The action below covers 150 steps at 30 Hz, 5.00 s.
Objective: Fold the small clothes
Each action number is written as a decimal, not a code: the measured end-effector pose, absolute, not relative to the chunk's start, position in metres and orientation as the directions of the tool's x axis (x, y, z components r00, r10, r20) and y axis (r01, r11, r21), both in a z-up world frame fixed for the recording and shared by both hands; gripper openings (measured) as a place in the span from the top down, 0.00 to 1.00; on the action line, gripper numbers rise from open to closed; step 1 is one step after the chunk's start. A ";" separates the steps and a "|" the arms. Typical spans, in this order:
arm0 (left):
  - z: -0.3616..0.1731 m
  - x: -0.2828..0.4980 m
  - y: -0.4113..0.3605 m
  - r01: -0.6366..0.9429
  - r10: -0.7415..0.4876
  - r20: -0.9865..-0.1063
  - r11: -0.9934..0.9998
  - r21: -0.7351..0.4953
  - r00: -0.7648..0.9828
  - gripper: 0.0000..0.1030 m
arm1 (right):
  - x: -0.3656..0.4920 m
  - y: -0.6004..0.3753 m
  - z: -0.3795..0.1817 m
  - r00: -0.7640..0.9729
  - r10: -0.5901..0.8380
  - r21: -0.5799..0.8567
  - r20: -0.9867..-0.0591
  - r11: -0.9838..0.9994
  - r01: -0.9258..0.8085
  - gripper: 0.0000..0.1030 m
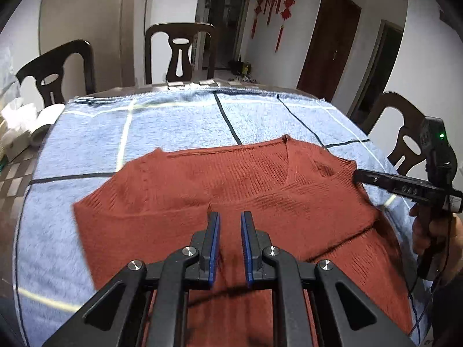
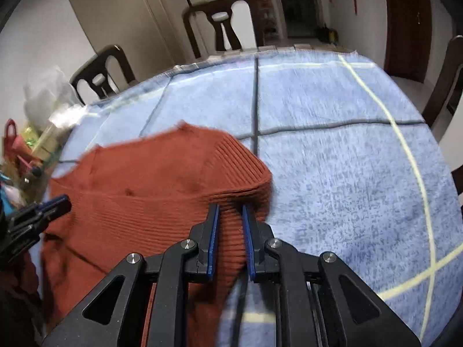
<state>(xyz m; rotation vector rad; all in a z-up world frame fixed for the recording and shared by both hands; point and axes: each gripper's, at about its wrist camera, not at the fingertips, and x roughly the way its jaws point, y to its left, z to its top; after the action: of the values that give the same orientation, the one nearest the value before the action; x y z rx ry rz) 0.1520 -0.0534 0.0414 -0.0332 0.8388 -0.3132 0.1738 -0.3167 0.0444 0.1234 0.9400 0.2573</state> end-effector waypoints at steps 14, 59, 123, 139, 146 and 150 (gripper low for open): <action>0.018 0.114 -0.031 0.236 -0.180 -0.766 0.971 -0.039 0.616 0.81 | 0.110 -0.309 0.045 0.539 0.249 0.128 -0.804 0.959 -0.253 0.84; 0.007 -0.049 0.018 0.141 -0.410 -0.706 0.902 -0.408 0.577 0.63 | -0.047 -0.322 0.033 0.381 0.577 0.521 -0.722 0.816 -0.250 0.71; 0.064 0.164 0.084 0.046 -0.341 -0.597 0.890 -0.453 0.726 0.65 | 0.184 -0.332 0.073 0.526 0.534 0.467 -0.662 0.843 -0.268 0.71; 0.040 0.187 0.042 0.131 -0.250 -0.712 0.967 -0.219 0.656 0.53 | 0.213 -0.315 0.051 0.485 0.414 0.314 -0.770 0.908 -0.276 0.71; 0.020 0.213 0.029 0.100 -0.213 -0.769 0.976 -0.192 0.602 0.89 | 0.213 -0.308 0.058 0.517 0.407 0.282 -0.753 0.910 -0.304 0.95; 0.028 0.204 0.034 0.071 -0.184 -0.713 0.980 -0.186 0.677 0.91 | 0.222 -0.318 0.052 0.543 0.363 0.268 -0.757 0.931 -0.248 0.95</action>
<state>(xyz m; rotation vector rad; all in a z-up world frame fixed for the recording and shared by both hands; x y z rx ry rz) 0.2042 0.0340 0.0284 -0.1478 0.8154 -0.1439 0.2225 -0.3177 0.0518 0.1347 0.9292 0.3638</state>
